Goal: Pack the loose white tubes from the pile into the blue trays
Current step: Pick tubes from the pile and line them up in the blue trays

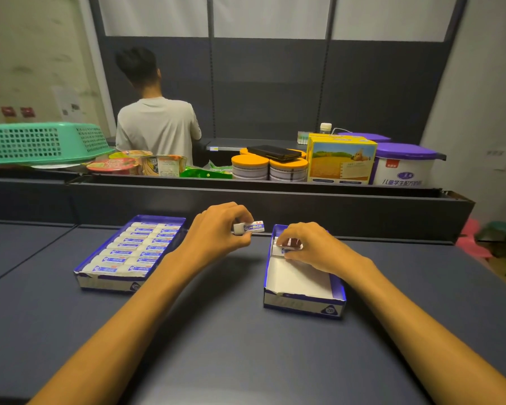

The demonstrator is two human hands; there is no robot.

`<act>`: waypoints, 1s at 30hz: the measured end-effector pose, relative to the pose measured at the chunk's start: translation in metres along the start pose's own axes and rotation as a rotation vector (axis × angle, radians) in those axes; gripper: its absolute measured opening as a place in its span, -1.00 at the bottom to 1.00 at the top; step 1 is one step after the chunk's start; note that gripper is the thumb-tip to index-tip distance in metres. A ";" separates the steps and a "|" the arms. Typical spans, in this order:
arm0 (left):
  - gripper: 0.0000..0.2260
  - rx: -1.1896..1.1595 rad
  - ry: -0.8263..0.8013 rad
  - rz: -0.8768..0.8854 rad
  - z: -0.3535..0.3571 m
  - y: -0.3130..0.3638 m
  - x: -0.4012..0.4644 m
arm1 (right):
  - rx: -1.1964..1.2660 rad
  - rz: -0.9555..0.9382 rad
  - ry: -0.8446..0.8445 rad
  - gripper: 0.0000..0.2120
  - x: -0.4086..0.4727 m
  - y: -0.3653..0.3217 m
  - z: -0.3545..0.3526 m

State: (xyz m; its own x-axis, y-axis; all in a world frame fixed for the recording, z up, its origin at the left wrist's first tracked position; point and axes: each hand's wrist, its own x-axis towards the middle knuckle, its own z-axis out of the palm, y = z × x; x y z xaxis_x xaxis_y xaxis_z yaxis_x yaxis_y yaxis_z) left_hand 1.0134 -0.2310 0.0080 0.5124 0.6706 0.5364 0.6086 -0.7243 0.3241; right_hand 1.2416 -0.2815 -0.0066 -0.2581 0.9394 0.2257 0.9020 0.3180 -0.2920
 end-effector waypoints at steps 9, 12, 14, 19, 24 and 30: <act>-0.82 -0.026 -0.020 0.013 0.002 0.005 -0.001 | -0.064 -0.006 -0.023 -0.74 0.002 -0.001 0.003; -0.82 -0.034 -0.025 0.020 0.004 0.007 0.000 | -0.043 0.006 0.017 -0.72 0.000 0.000 -0.001; -0.82 -0.036 -0.029 0.032 0.006 0.010 0.002 | -0.023 0.030 0.074 -0.72 -0.002 0.005 -0.009; -0.76 -0.050 -0.100 0.060 0.011 0.031 0.010 | 0.071 0.120 0.230 -0.74 -0.014 0.022 -0.027; -0.75 0.076 -0.250 0.076 0.027 0.058 0.021 | 0.069 0.220 0.215 -0.70 -0.029 0.039 -0.028; -0.80 0.239 -0.362 0.082 0.046 0.060 0.025 | 0.067 0.244 0.240 -0.60 -0.038 0.044 -0.030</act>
State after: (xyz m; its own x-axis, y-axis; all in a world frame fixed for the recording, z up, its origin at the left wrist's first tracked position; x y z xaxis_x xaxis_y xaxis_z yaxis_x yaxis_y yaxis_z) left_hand 1.0906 -0.2507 0.0054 0.7183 0.6562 0.2312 0.6582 -0.7486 0.0797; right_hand 1.3016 -0.3066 0.0000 0.0583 0.9343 0.3516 0.9002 0.1031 -0.4231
